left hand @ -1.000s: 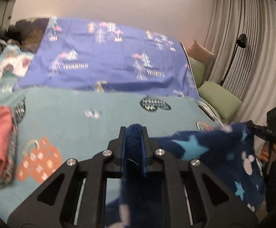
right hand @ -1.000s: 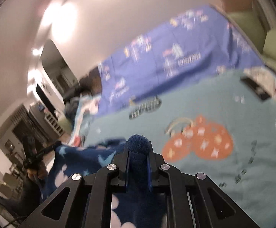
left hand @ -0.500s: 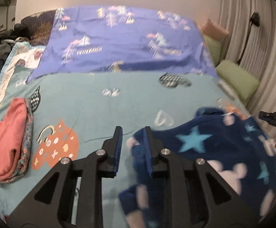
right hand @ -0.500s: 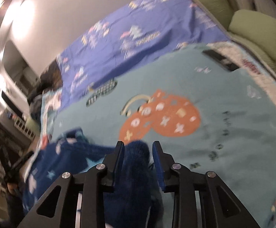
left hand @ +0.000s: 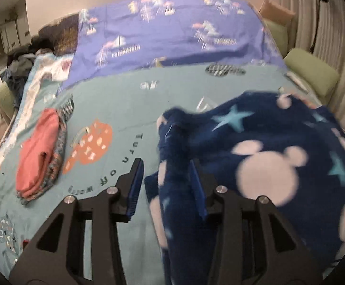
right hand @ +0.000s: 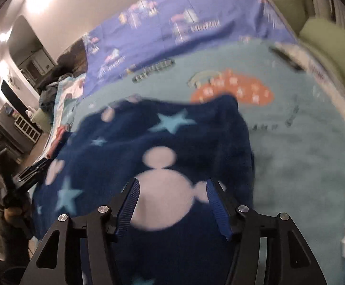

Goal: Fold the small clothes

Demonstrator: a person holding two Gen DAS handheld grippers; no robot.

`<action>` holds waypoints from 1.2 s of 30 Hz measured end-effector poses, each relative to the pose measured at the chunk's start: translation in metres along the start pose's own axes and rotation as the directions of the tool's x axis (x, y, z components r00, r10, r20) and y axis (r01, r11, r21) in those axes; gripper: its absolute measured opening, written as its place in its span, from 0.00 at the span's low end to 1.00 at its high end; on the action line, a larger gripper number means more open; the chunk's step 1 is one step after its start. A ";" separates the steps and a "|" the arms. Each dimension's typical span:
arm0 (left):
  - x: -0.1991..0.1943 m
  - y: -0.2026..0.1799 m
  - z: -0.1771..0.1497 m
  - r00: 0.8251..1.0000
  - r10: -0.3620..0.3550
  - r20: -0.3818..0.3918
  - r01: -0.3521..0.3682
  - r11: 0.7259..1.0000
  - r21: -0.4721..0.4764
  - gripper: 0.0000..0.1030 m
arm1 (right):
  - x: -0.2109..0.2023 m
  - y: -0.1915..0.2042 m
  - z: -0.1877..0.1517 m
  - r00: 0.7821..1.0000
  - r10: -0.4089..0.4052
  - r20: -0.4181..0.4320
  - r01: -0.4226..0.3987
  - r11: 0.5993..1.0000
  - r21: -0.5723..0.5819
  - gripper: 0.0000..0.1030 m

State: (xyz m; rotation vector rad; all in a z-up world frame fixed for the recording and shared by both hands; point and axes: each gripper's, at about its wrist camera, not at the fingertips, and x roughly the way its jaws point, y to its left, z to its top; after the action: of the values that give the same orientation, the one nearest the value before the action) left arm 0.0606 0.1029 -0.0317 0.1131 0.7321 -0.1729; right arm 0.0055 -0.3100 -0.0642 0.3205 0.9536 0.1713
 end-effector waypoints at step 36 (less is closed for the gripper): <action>-0.040 0.022 -0.124 0.929 -0.354 -0.113 0.299 0.894 -0.334 0.73 | -0.013 0.100 -0.082 0.967 0.255 -0.016 -0.255 0.967 0.012 0.63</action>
State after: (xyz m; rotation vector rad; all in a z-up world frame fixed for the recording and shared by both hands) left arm -0.0453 0.1494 -0.0954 -0.3055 0.9404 -0.3713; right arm -0.0696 -0.2037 -0.0636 0.4518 0.9288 0.4055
